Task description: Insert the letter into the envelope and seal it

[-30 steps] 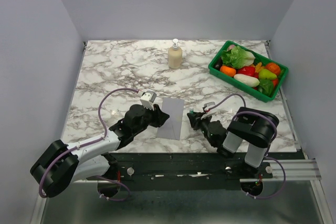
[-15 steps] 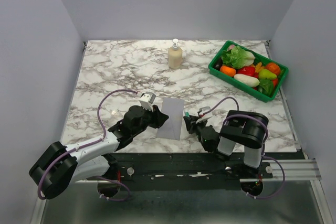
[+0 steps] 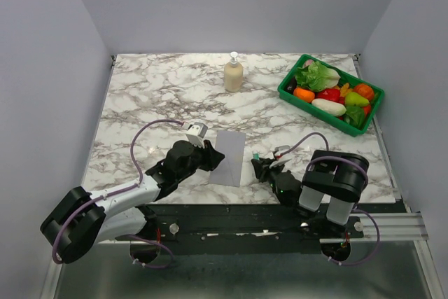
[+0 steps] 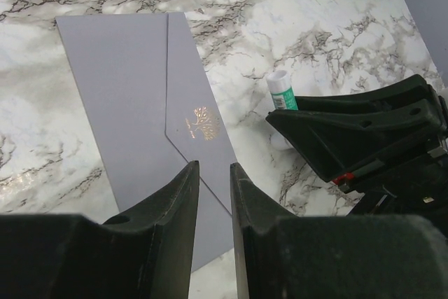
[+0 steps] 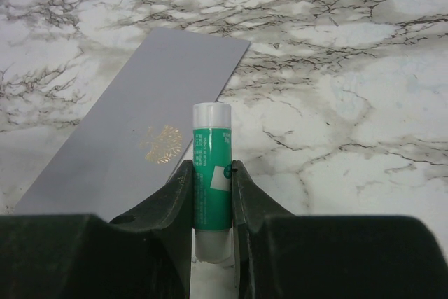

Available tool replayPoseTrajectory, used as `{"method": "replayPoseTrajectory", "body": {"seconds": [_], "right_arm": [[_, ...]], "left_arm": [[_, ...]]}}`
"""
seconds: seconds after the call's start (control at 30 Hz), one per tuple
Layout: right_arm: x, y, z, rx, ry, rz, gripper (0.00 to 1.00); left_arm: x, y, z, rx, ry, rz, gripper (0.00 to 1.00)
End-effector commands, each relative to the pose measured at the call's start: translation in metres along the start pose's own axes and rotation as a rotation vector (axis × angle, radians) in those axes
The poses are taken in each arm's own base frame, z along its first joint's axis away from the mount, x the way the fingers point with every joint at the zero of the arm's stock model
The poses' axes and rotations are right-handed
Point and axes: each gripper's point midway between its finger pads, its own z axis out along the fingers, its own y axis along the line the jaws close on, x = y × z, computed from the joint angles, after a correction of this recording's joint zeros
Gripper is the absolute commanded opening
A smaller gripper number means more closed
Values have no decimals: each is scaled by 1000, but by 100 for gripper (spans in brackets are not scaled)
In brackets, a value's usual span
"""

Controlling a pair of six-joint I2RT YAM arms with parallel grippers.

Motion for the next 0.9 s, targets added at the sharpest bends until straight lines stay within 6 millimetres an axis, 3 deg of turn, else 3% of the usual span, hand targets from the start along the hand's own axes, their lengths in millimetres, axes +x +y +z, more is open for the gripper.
{"method": "replayPoseTrajectory", "body": {"seconds": [0.0, 0.3, 0.87], "right_arm": [[-30, 7, -9, -47, -102, 88, 1], [-54, 35, -11, -171, -147, 137, 1], [-98, 53, -23, -261, -252, 201, 1]], "left_arm": [[-11, 0, 5, -19, -23, -5, 33], [-14, -2, 5, -13, -32, -8, 33], [-17, -3, 2, -14, -44, -12, 33]]}}
